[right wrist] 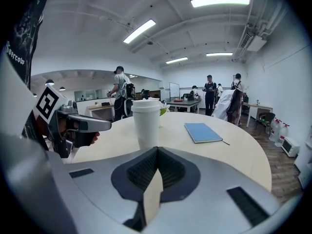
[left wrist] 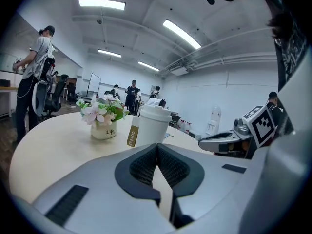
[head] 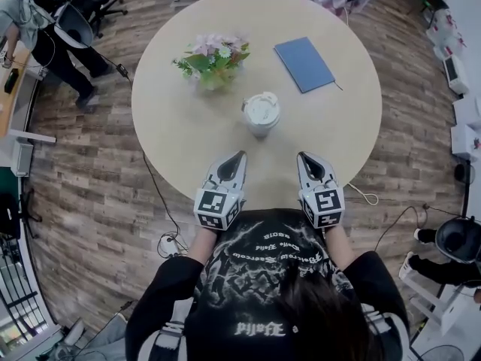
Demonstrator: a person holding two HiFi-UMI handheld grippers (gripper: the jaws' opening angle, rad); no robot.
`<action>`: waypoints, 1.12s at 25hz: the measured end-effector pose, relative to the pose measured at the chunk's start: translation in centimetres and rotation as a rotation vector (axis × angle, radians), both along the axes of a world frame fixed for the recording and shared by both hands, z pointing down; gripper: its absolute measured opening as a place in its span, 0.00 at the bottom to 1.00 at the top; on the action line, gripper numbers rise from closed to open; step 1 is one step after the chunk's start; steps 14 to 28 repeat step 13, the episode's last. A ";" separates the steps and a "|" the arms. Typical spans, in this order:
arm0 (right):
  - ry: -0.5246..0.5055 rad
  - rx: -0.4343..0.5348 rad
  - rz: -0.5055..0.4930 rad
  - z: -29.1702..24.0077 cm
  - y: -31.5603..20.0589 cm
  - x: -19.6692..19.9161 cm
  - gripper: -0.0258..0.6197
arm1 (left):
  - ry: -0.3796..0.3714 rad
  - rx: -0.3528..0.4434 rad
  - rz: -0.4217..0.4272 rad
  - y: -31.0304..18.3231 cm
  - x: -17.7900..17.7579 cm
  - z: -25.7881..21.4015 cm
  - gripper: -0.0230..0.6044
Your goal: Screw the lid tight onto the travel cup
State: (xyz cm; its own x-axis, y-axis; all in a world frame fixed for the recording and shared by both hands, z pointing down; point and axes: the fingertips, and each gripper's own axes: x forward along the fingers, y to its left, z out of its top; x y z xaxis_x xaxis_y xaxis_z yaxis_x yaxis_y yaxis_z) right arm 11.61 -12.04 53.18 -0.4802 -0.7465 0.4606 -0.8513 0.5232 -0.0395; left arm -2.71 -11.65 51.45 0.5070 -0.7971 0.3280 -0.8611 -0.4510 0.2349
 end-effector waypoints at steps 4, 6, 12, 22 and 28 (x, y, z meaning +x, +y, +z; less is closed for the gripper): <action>0.015 0.004 -0.004 -0.1 0.1 0.1 0.05 | -0.003 0.007 0.003 -0.1 0.1 -0.2 0.07; 0.032 0.007 -0.009 -0.1 0.2 0.1 0.05 | -0.002 0.008 -0.005 -0.1 -0.1 -0.2 0.07; 0.038 0.007 -0.009 -0.1 0.2 0.2 0.05 | 0.005 0.013 -0.022 -0.4 -0.4 -0.5 0.07; 0.038 0.006 -0.009 -0.1 0.2 0.3 0.05 | 0.005 0.012 -0.022 -0.5 -0.4 -0.5 0.07; 0.038 0.006 -0.009 -0.1 0.2 0.3 0.05 | 0.005 0.012 -0.022 -0.5 -0.4 -0.5 0.07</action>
